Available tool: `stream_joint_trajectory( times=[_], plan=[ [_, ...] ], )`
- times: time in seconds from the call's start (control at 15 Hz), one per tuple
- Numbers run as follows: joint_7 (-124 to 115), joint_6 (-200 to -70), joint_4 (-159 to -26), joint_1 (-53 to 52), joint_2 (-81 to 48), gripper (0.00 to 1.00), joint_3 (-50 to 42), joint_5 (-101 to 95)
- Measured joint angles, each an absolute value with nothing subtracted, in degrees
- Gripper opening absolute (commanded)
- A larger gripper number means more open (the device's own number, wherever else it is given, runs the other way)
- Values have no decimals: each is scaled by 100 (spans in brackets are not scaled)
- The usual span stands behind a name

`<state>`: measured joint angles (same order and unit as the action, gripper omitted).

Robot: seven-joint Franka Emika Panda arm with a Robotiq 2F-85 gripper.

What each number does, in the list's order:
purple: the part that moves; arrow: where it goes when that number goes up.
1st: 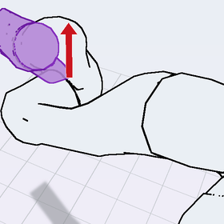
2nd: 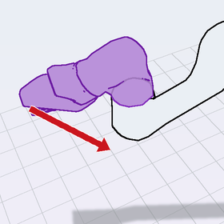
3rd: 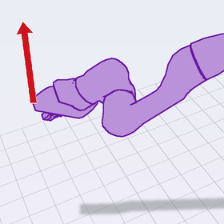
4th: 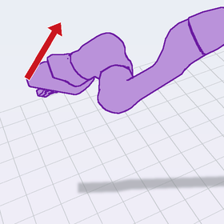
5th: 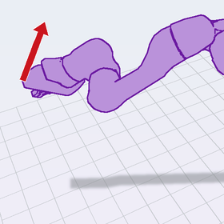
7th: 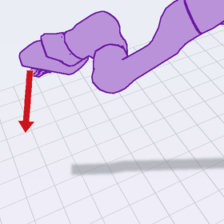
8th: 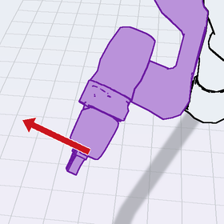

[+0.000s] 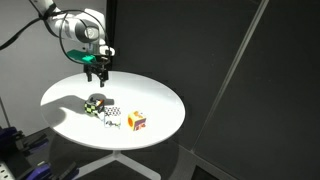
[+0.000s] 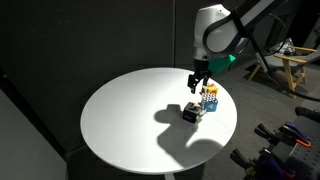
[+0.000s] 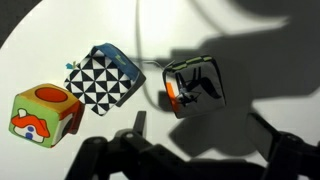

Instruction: Move the middle toy foam to the left

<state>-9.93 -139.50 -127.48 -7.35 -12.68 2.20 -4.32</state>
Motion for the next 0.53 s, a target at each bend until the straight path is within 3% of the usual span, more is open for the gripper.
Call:
stream_joint_trajectory(
  times=[0.53],
  plan=[
    [-2250,-14017,-12394,-629,-1859,100,-243,-371]
  ],
)
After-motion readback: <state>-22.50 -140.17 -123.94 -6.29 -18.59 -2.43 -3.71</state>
